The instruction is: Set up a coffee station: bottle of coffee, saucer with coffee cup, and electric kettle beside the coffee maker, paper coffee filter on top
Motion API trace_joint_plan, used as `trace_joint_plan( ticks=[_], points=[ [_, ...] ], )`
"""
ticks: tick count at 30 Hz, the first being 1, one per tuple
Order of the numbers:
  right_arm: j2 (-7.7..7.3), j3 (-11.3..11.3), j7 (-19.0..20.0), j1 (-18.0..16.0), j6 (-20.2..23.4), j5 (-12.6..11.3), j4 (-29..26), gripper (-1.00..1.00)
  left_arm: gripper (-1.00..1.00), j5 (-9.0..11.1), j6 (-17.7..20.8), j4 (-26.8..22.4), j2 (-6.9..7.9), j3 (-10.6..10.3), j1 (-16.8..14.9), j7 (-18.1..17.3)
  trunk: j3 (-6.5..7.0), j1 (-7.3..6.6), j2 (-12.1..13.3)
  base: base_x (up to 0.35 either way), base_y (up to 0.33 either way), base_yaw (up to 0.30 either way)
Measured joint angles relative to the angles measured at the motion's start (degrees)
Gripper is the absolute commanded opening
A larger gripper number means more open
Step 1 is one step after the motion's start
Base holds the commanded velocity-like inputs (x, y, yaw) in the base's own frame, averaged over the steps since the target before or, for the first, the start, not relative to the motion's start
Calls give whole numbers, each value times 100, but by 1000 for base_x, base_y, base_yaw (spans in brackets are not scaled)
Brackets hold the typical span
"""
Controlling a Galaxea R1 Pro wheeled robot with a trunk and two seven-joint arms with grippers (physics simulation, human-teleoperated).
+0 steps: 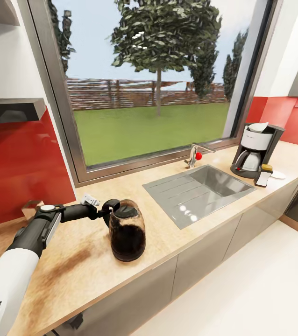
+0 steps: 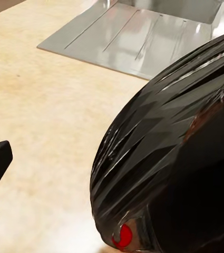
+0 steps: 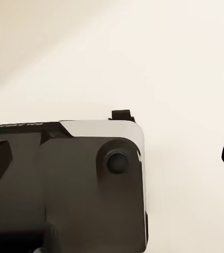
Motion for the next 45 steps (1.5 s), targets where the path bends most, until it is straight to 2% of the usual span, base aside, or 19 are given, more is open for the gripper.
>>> trace_joint_plan(
  ticks=[9, 45],
  points=[
    [0, 1, 0, 0, 0, -5, 0, 100, 100, -3, -6, -3, 3, 1, 171, 2, 0, 0, 0, 0, 0, 0],
    [0, 9, 0, 0, 0, 1, 0, 100, 100, -1, 3, -24, -5, 5, 185, 9, 0, 0, 0, 42, 0, 0]
  ],
)
